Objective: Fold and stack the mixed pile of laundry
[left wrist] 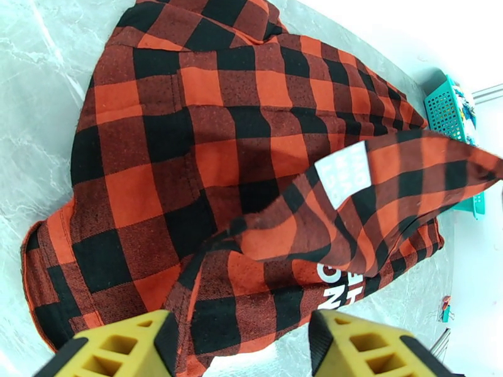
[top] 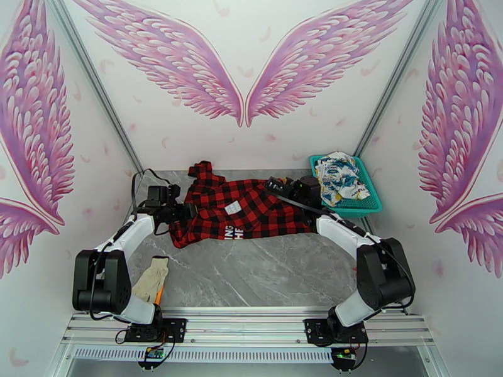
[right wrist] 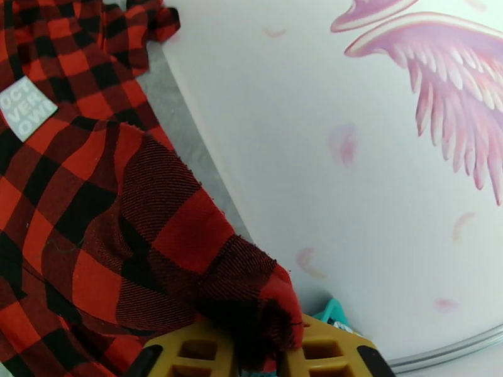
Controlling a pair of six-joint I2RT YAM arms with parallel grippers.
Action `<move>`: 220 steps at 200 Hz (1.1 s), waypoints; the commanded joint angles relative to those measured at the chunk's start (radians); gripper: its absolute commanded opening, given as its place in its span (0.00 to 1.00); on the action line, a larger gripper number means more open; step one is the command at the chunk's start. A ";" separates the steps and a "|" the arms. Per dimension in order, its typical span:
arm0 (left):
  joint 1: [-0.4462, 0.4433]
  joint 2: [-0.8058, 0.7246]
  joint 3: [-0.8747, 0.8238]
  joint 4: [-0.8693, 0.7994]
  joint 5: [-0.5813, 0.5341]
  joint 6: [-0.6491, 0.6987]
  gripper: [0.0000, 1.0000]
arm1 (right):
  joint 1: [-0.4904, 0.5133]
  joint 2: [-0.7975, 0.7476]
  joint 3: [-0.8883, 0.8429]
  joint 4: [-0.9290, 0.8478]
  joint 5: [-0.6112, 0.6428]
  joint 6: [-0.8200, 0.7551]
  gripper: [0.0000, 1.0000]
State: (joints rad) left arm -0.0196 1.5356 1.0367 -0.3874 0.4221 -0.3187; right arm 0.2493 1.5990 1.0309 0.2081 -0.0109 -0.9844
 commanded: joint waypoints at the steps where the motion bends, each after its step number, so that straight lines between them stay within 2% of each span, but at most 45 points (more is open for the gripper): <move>1: 0.006 -0.025 0.022 -0.001 0.007 -0.002 0.60 | -0.013 -0.061 0.025 -0.170 0.167 0.131 0.26; 16: 0.006 -0.022 0.026 -0.001 0.009 -0.002 0.61 | -0.012 -0.093 0.040 -0.286 0.176 0.242 0.24; 51: 0.001 -0.005 0.038 0.010 0.017 -0.002 0.60 | -0.015 -0.166 0.129 -0.585 0.084 0.613 0.23; 89: -0.008 0.003 0.052 0.010 0.023 0.009 0.60 | -0.019 -0.032 0.334 -0.973 -0.030 0.918 0.29; 107: -0.010 0.000 0.051 0.013 0.022 0.010 0.60 | -0.025 0.007 0.320 -0.983 -0.002 0.965 0.30; 131: -0.011 -0.005 0.041 0.013 0.024 0.012 0.60 | -0.087 0.076 0.309 -0.968 -0.017 1.041 0.32; 146: -0.012 -0.008 0.039 0.010 0.024 0.013 0.60 | -0.125 0.130 0.313 -0.966 -0.029 1.053 0.40; 195: -0.038 -0.020 0.038 -0.019 0.020 0.027 0.60 | -0.140 0.234 0.409 -1.014 0.259 1.042 0.62; 220: -0.071 -0.052 0.053 -0.052 -0.004 0.041 0.58 | -0.130 0.166 0.387 -1.014 0.252 1.048 0.67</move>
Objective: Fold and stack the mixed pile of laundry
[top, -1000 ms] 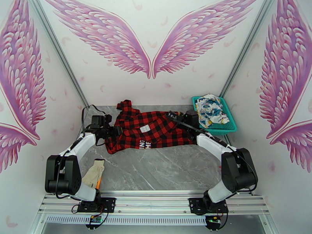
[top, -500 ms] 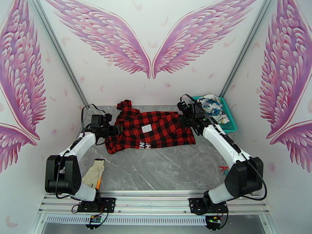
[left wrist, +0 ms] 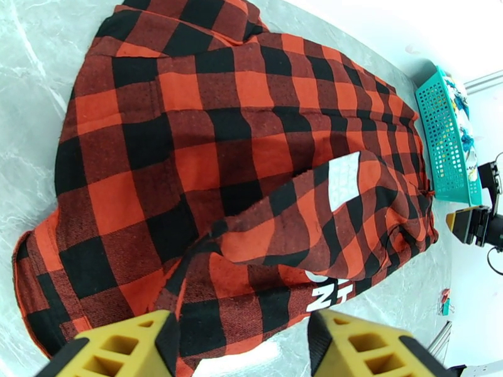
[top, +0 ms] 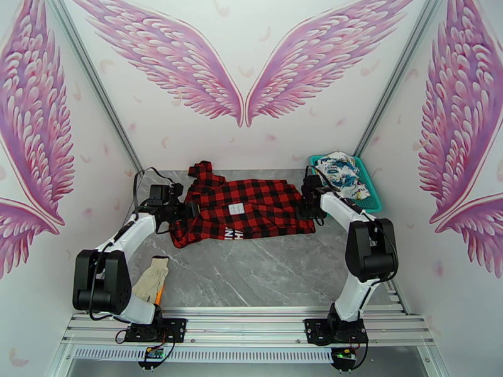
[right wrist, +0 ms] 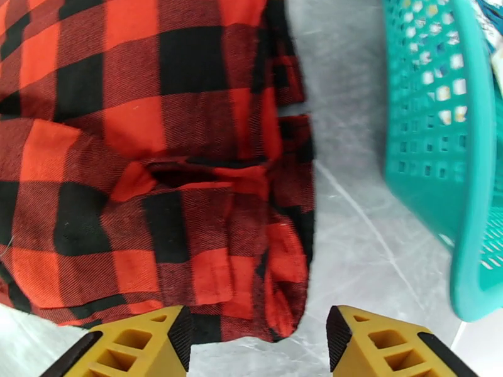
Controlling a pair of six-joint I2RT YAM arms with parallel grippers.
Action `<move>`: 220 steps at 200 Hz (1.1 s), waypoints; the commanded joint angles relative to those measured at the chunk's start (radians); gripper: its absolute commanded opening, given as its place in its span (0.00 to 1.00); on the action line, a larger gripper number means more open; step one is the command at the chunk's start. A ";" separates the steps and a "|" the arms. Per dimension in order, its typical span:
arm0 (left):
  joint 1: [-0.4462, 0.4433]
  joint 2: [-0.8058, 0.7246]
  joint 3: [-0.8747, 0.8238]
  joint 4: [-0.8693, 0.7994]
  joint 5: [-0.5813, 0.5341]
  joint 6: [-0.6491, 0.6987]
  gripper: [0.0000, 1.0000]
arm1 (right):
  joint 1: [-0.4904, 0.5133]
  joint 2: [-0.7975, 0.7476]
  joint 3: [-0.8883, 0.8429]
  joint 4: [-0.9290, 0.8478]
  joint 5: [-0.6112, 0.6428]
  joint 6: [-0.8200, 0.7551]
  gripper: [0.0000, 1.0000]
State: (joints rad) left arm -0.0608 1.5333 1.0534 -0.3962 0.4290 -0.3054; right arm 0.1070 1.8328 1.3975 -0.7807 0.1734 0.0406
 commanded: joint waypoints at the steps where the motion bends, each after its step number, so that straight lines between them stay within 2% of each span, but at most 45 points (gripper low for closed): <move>1: -0.033 -0.050 0.038 -0.045 -0.011 0.028 0.58 | 0.012 -0.072 0.019 -0.024 0.064 0.024 0.67; 20: -0.085 -0.034 0.063 -0.055 -0.024 0.034 0.55 | 0.015 -0.145 -0.039 0.034 -0.096 0.068 0.67; 36: -0.129 0.019 0.099 -0.061 -0.064 0.052 0.55 | 0.013 -0.162 -0.088 0.113 -0.183 0.119 0.66; 69: -0.149 0.159 0.216 -0.079 -0.133 0.137 0.57 | 0.011 -0.075 -0.066 0.176 -0.319 0.197 0.59; 87: -0.142 0.236 0.319 -0.122 -0.122 0.170 0.58 | 0.011 -0.021 -0.039 0.196 -0.364 0.233 0.56; 105: -0.151 0.309 0.408 -0.129 -0.089 0.169 0.57 | 0.011 0.028 -0.013 0.195 -0.360 0.253 0.53; 129: -0.184 0.386 0.464 -0.140 -0.045 0.143 0.48 | 0.007 0.082 0.001 0.191 -0.318 0.264 0.51; 168: -0.215 0.358 0.286 -0.089 -0.059 0.131 0.43 | -0.016 0.147 0.005 0.177 -0.217 0.247 0.47; 220: -0.116 0.297 0.059 -0.061 -0.138 0.137 0.41 | -0.023 0.250 0.103 0.090 -0.033 0.209 0.41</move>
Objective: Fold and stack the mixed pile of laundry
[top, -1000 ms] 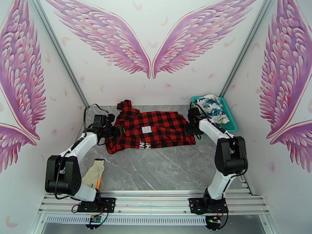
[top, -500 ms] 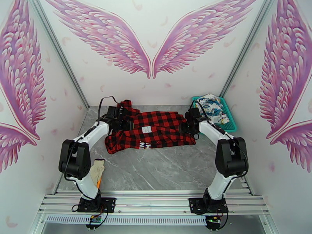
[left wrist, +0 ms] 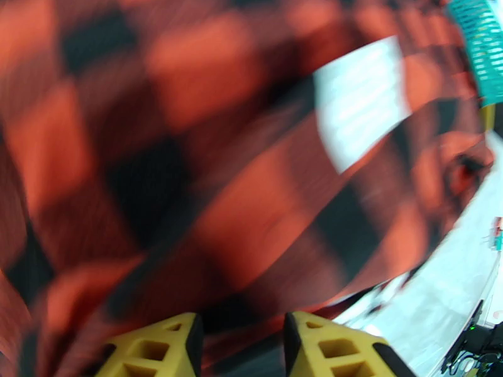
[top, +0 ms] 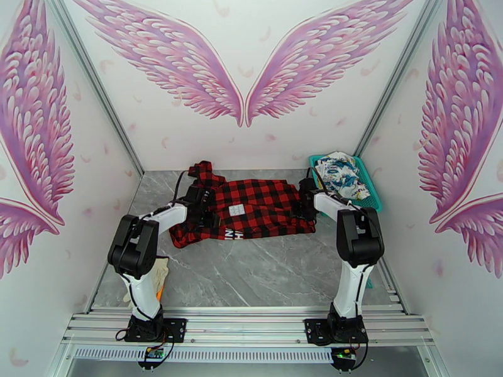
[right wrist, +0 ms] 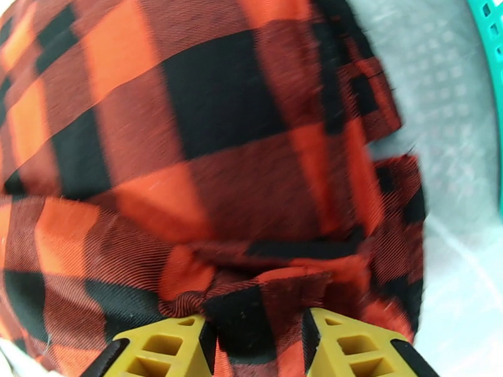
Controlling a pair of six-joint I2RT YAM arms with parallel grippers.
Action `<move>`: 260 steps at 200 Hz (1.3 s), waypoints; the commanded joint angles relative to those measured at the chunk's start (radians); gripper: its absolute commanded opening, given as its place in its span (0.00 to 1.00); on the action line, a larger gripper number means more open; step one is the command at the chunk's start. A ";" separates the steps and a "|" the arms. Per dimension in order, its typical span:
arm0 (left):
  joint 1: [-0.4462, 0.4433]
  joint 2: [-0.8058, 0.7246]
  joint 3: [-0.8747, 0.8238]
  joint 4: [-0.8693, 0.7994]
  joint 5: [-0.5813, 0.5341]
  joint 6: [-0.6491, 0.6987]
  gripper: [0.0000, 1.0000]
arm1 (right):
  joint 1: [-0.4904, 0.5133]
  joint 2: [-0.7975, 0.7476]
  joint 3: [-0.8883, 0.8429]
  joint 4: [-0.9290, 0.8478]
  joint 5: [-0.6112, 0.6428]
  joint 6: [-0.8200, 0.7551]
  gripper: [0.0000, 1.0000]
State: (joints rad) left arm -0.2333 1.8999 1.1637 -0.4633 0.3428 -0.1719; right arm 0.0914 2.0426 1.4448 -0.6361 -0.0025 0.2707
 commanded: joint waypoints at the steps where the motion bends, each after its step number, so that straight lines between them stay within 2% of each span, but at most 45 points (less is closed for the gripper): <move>1: 0.059 -0.071 -0.053 0.006 -0.053 0.003 0.41 | -0.007 0.042 0.057 -0.057 0.148 -0.023 0.41; 28: 0.087 -0.095 -0.069 -0.005 -0.067 0.003 0.41 | -0.007 0.036 0.063 -0.083 0.269 -0.052 0.39; 45: 0.087 -0.137 -0.053 -0.034 -0.061 0.000 0.41 | -0.006 -0.005 0.062 -0.111 0.300 -0.073 0.39; 74: 0.073 -0.272 0.010 -0.122 -0.091 -0.003 0.49 | -0.003 -0.162 0.023 -0.119 0.271 -0.077 0.42; 100: 0.033 -0.321 0.099 -0.170 -0.089 -0.002 0.50 | 0.007 -0.242 0.014 -0.104 0.147 -0.069 0.46; 134: -0.034 -0.239 0.238 -0.167 -0.085 -0.005 0.51 | 0.031 -0.201 0.061 -0.093 0.063 -0.047 0.49; 148: -0.044 -0.183 0.280 -0.148 -0.079 -0.009 0.51 | 0.033 -0.173 0.077 -0.083 0.008 -0.036 0.50; 167: -0.056 -0.087 0.364 -0.171 -0.054 0.009 0.50 | 0.037 -0.148 0.095 -0.075 0.003 -0.030 0.50; 201: -0.057 0.057 0.471 -0.220 -0.096 0.072 0.51 | 0.037 -0.072 0.156 -0.085 -0.066 -0.027 0.53; 241: -0.051 0.112 0.438 -0.156 -0.090 0.076 0.52 | 0.037 -0.030 0.137 -0.045 -0.057 -0.022 0.53; 260: -0.055 0.159 0.443 -0.143 -0.052 0.051 0.51 | 0.037 0.022 0.161 -0.052 -0.054 -0.023 0.53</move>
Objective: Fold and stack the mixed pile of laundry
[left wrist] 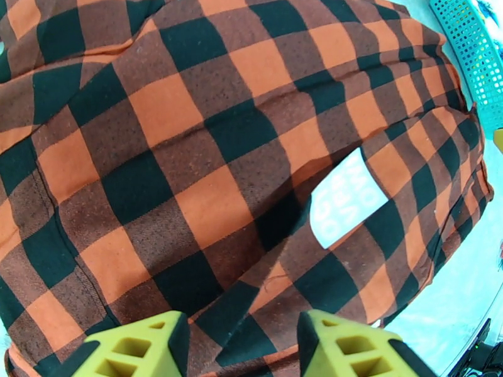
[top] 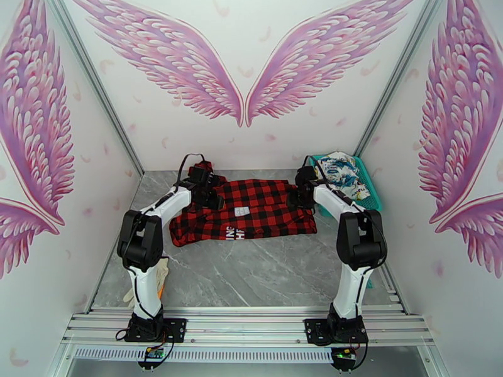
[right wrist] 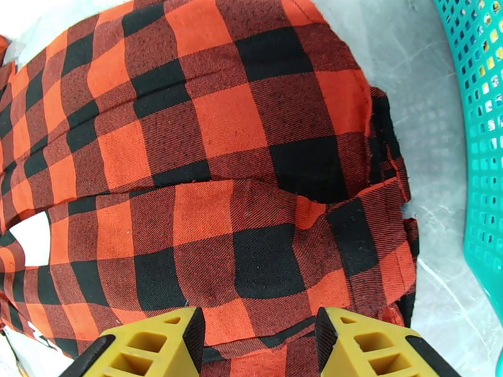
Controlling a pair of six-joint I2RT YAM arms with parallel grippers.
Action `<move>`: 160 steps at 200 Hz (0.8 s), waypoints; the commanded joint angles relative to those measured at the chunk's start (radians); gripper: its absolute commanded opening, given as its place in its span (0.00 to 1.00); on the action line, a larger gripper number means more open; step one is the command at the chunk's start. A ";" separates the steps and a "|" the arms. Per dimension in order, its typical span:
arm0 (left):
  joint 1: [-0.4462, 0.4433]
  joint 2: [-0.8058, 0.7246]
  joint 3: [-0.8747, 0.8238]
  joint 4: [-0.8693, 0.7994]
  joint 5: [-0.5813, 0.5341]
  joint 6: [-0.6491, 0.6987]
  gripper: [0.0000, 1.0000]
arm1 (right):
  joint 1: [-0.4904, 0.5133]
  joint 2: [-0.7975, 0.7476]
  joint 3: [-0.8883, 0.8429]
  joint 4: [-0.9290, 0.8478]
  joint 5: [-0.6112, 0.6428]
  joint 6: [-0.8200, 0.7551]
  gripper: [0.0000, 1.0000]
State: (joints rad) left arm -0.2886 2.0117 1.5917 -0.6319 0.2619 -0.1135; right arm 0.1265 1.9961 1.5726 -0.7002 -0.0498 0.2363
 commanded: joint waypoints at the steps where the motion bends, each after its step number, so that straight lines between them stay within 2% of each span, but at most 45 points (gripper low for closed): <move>1: 0.000 0.049 0.014 0.028 0.030 -0.008 0.51 | 0.002 0.072 0.036 0.011 -0.009 0.012 0.53; 37: -0.009 0.020 -0.140 0.135 0.044 -0.078 0.50 | -0.004 0.114 -0.006 0.007 -0.025 0.064 0.52; 66: -0.010 -0.047 -0.293 0.196 0.046 -0.117 0.50 | -0.016 0.062 -0.164 0.040 -0.027 0.112 0.52; 115: -0.010 -0.255 -0.634 0.285 0.046 -0.189 0.50 | -0.014 -0.130 -0.446 0.095 -0.057 0.176 0.53; 140: -0.016 -0.346 -0.733 0.299 0.052 -0.214 0.50 | -0.008 -0.236 -0.576 0.095 -0.077 0.196 0.51; 160: -0.017 -0.425 -0.768 0.282 0.030 -0.216 0.51 | -0.005 -0.339 -0.657 0.080 -0.046 0.190 0.51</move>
State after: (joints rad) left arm -0.3050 1.6730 0.8761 -0.3073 0.3206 -0.2985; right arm 0.1192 1.7435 1.0138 -0.5343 -0.1188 0.3958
